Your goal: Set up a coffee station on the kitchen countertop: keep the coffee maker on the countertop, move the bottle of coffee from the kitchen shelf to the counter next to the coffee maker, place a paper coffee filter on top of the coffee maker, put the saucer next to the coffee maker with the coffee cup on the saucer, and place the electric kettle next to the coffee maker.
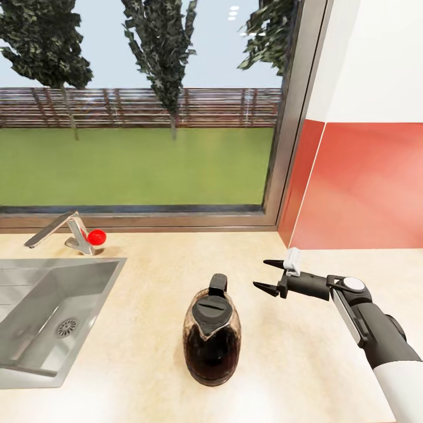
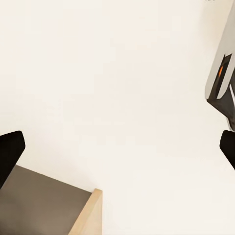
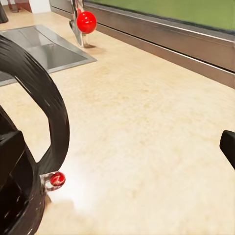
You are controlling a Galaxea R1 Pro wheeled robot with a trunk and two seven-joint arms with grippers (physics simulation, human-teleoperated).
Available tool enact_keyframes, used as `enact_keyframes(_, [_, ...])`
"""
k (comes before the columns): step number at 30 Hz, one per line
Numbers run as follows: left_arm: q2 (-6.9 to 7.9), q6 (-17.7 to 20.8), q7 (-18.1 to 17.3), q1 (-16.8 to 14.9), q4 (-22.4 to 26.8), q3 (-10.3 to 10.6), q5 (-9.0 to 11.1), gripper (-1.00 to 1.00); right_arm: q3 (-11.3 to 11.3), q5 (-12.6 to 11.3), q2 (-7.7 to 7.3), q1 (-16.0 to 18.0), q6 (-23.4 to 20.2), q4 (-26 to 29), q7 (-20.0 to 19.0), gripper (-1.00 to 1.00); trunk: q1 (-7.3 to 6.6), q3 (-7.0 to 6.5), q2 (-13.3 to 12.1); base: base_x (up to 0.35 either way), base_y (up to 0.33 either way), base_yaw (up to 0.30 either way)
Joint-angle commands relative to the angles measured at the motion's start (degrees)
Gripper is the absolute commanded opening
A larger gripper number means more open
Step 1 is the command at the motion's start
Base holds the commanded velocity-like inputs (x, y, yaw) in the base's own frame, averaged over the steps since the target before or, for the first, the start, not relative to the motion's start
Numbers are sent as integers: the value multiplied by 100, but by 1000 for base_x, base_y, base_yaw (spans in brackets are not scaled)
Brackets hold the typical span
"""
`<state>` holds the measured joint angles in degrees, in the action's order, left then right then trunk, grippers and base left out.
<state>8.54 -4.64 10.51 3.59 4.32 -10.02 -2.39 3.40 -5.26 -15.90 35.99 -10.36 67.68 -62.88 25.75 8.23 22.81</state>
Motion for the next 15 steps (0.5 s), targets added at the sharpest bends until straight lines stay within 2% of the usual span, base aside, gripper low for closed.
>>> enact_keyframes(1, [-2, -11, 8, 2, 8, -35, -25, 100, 12, -54, -5, 5, -59, -1, -5, 100, 3, 10, 11, 6, 1, 0])
enact_keyframes(12, [-2, -11, 11, 2, 8, -35, -25, 100, 12, -54, -7, 5, -54, -1, -5, 100, 3, 10, 11, 71, 0, 0])
enact_keyframes(15, [-2, -11, 7, 2, 8, -35, -25, 100, 17, -54, -6, 5, -56, -1, -5, 100, 3, 10, 11, 54, 87, 0])
